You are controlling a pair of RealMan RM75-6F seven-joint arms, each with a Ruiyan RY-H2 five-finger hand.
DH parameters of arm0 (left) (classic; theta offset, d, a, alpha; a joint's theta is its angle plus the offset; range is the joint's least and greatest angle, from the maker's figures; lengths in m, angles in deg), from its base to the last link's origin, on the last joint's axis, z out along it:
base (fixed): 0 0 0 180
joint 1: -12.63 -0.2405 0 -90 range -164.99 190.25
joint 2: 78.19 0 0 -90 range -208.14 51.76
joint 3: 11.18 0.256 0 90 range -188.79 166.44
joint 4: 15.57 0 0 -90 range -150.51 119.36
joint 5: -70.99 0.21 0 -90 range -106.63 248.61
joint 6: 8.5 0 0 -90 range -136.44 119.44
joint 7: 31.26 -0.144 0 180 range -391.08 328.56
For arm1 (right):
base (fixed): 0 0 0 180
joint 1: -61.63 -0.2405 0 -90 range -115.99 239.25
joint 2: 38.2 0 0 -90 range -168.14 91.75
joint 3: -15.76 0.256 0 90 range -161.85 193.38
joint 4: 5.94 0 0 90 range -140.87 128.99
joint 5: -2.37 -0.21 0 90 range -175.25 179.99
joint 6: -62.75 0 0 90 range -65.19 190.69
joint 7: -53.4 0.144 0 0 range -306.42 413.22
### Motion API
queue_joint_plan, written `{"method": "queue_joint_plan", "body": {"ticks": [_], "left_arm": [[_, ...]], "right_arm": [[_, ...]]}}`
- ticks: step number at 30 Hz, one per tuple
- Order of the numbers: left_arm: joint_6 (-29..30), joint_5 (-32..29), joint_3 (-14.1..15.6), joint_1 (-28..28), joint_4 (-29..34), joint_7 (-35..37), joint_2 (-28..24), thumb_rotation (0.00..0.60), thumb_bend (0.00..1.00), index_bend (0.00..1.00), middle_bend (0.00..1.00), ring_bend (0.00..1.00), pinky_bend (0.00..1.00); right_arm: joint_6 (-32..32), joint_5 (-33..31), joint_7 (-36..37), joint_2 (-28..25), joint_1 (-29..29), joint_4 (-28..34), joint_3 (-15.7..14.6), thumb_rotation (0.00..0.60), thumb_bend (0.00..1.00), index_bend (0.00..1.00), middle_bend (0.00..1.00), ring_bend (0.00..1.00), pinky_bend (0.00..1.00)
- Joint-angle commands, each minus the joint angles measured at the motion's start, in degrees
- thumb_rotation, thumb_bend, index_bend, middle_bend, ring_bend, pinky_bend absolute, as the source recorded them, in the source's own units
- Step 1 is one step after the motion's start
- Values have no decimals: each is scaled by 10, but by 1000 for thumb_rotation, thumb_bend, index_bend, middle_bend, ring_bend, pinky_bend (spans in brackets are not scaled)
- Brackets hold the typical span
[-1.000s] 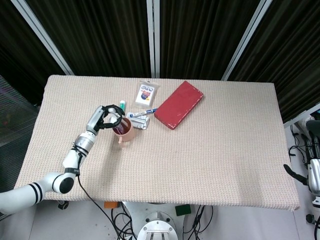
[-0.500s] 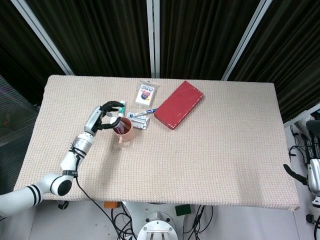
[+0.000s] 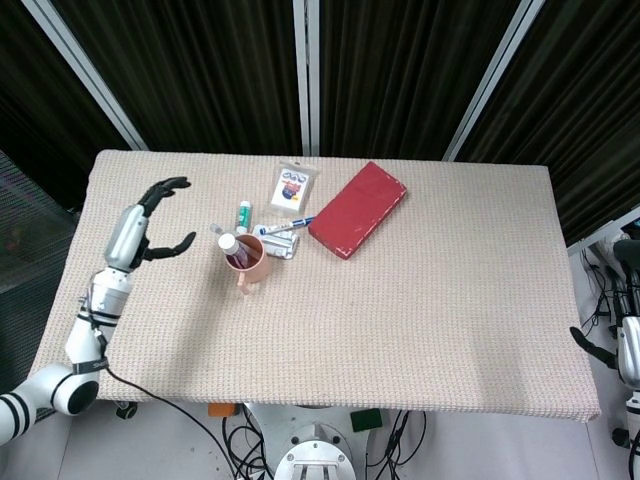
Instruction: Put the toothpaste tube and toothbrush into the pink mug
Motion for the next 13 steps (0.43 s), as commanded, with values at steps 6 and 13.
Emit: {"method": "queue_joint_plan", "body": {"ticks": [6,13], "left_arm": [[179,73,134,-173,14,-276,-78,600,210,150,182,121,211],[210,101,180,-221,30,-286,-95,600,207,150,180,120,211]], "right_arm": [[3,-11,-22,11,5,-19,1,600,326,0,0,0,0],[-7,-22,-29,14,9,-26,-3,600,322,0,0,0,0]]}}
